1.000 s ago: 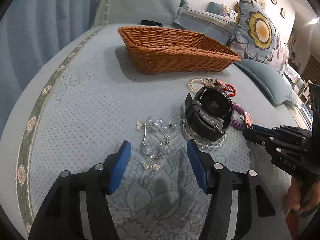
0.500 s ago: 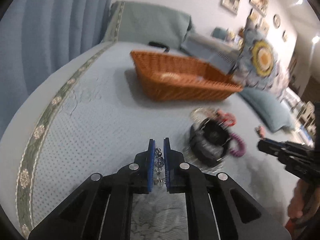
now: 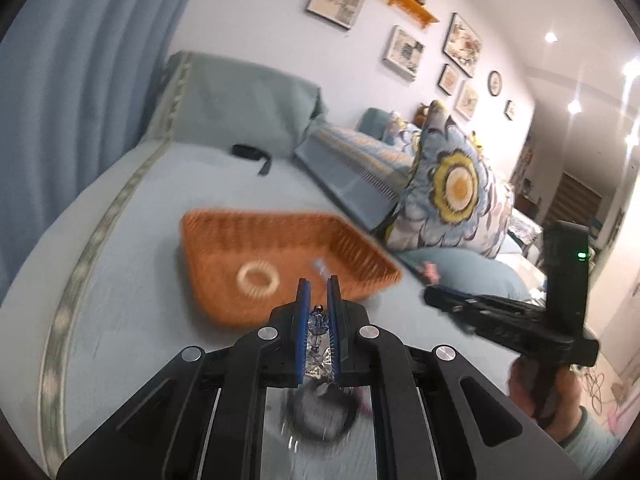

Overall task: Organize jewelry
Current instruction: 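Carry the chain bracelet and pink-star key into the basket and release both, then grasp the black watch with the left gripper while the right grasps the purple coil bracelet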

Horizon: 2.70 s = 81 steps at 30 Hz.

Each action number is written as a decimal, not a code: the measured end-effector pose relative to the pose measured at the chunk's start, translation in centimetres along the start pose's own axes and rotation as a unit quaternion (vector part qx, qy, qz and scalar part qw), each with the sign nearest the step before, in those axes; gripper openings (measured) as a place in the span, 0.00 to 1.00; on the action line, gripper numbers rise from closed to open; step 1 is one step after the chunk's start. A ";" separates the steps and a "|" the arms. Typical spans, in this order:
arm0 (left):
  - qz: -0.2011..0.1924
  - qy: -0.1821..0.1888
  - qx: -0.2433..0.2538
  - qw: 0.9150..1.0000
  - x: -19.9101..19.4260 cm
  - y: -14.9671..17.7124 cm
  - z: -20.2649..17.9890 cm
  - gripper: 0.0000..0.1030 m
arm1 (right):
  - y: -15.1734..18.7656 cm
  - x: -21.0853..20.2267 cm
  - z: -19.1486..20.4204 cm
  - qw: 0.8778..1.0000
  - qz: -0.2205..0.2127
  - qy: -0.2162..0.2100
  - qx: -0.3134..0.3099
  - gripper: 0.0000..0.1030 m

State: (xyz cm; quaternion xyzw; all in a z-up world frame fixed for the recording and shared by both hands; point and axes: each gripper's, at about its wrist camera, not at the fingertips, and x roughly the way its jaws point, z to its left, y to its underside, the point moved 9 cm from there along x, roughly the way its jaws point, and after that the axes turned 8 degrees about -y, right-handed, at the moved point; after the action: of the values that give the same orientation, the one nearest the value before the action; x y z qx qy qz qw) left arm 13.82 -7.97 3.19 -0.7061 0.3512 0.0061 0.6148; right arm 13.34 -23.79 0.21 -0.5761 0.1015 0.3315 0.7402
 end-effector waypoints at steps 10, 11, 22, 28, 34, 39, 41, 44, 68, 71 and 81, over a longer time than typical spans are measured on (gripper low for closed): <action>0.066 0.014 -0.021 0.997 12.1 -3.1 0.2 0.06 | -3.5 10.5 -3.8 0.995 0.086 0.000 0.045 0.11; 0.072 0.011 -0.024 0.997 12.8 -2.9 0.4 0.06 | -3.3 11.4 -4.1 0.994 0.097 0.010 0.042 0.11; 0.121 -0.017 -0.029 0.992 16.5 -0.3 2.4 0.19 | -1.4 13.9 -6.2 0.988 0.133 0.028 0.068 0.12; 0.072 0.009 -0.036 0.997 10.5 -1.5 1.8 0.45 | -2.0 10.3 -5.6 0.993 0.098 0.016 0.070 0.33; 0.033 0.018 -0.027 0.999 3.9 -1.1 0.5 0.48 | -1.1 4.1 -3.0 0.997 0.054 -0.004 0.056 0.33; 0.031 0.000 -0.022 0.999 0.0 1.5 0.1 0.48 | 1.8 0.5 -0.5 0.999 0.043 0.012 0.023 0.33; 0.035 -0.010 -0.028 0.999 -1.1 2.9 0.3 0.48 | 3.3 -0.1 0.2 0.999 0.044 0.020 0.015 0.33; 0.048 -0.023 -0.039 0.998 -1.7 5.1 1.0 0.48 | 5.8 -0.1 0.9 0.998 0.051 0.027 0.009 0.33; 0.133 0.014 -0.090 0.987 3.7 11.1 3.1 0.46 | 12.1 3.3 0.2 0.994 0.104 0.041 0.002 0.33; 0.144 0.002 -0.075 0.987 4.3 11.7 2.9 0.44 | 12.2 3.6 0.3 0.993 0.106 0.056 -0.010 0.33; 0.170 -0.042 -0.021 0.984 6.0 13.3 1.7 0.25 | 12.3 4.1 0.3 0.989 0.109 0.091 -0.036 0.28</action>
State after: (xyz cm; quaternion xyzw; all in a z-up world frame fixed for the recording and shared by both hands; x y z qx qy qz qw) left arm 12.35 -9.33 -11.37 -0.6479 0.4398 0.1468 0.6043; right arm 8.90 -20.51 -11.51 -0.6156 0.2186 0.3595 0.6664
